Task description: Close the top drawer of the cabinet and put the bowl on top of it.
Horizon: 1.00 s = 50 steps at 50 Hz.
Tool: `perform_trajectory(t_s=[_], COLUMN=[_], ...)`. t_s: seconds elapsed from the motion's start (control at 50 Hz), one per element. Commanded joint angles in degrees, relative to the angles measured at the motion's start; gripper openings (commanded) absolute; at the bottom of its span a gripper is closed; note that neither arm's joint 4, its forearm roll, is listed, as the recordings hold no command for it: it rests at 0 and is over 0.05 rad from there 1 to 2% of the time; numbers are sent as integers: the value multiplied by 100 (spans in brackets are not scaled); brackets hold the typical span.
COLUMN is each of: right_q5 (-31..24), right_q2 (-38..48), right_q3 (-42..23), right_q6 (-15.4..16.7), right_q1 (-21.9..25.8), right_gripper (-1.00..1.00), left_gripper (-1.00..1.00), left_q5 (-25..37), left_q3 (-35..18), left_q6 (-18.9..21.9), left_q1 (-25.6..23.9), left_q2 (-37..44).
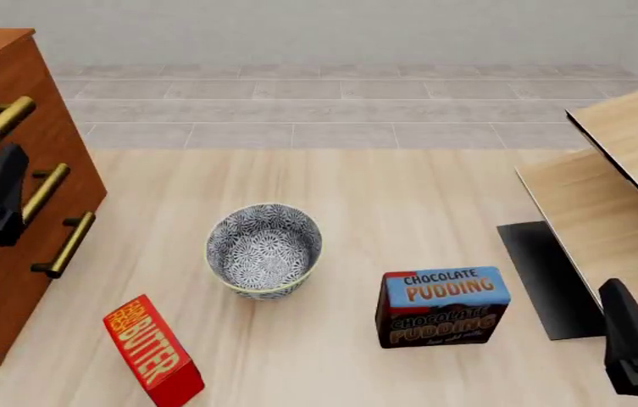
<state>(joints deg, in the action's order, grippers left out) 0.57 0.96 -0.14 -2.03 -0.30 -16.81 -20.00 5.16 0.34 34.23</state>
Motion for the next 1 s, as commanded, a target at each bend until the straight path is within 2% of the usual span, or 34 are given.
perform_trajectory(t_s=[0.02,0.06,0.12,0.18,0.22,0.3,0.46,0.66,0.82,0.86,1.0], right_q5=[-21,-12,-18,-5,-6,-9,-1,-41,-23,-25,-19], right_q2=[-33,-24,-22,-1,2,-5,16,-21,3,-4,-5], right_q3=[2,0,3,-1,-5,6,-2,4,-6,-1,6], right_q6=[-14,-16,2,13,21,29,54,90,99,94,75], right_q1=[-1,9,41,51,47,50,53,73,90,86,80], right_gripper=[100,100,100,100,100,100,100,100,100,100,100], left_gripper=[100,100,100,100,100,100,100,100,100,100,100], left_q5=[457,584,895,1112,1332,1483,1963,2130,2235,2140,1961], left_q3=[-245,-435,-895,-1177,-1401,-1591,-2086,-2296,-2447,-2413,-2348], left_q6=[211,261,103,165,-47,-33,-592,-692,-885,-720,-739], left_q1=[-484,-547,-777,-938,-1184,-1250,-1463,-1397,-1290,-1229,-1274], left_q2=[41,323,894,1061,1207,1325,1822,2084,2787,2833,3210])
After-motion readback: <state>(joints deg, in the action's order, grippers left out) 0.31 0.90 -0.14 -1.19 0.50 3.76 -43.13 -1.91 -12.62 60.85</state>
